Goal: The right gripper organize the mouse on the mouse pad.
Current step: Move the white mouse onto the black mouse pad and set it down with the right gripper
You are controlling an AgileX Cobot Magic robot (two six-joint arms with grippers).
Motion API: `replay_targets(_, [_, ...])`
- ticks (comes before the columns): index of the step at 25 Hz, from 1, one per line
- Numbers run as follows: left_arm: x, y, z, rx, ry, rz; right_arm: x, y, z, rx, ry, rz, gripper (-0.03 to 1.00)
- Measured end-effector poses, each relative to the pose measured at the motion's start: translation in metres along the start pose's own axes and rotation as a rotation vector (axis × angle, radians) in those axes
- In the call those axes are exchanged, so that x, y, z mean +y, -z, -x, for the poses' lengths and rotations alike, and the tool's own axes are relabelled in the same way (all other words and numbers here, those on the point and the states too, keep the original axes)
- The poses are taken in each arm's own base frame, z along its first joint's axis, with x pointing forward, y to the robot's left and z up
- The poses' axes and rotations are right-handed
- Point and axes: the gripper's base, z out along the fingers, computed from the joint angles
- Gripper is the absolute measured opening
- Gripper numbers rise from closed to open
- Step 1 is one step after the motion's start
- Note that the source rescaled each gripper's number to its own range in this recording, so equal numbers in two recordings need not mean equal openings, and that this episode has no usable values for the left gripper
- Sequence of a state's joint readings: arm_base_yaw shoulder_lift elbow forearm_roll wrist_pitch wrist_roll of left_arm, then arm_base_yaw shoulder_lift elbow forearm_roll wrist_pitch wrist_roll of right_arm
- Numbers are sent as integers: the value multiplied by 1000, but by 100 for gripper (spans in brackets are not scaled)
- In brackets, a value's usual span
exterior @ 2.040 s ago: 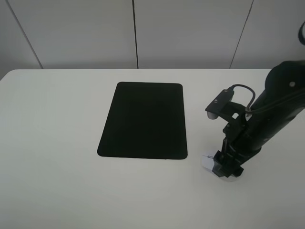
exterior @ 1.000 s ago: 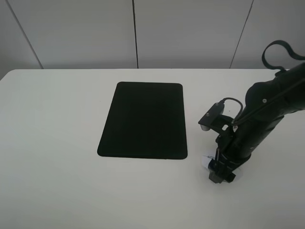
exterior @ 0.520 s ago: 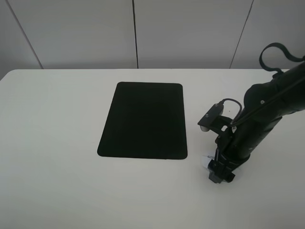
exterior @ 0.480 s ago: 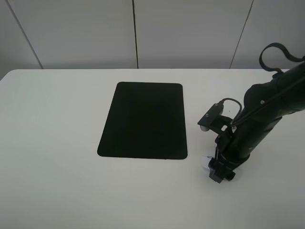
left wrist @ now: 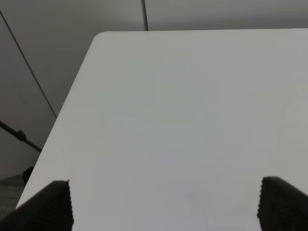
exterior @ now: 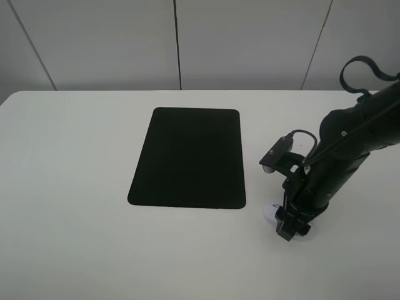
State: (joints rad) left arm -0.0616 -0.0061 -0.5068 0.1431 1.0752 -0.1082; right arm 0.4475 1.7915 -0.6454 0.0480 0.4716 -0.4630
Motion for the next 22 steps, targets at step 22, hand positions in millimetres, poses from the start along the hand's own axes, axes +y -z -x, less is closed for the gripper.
replay_targets(22, [0, 0, 0, 0, -2, 3, -22, 77, 90, -187, -417, -63, 4])
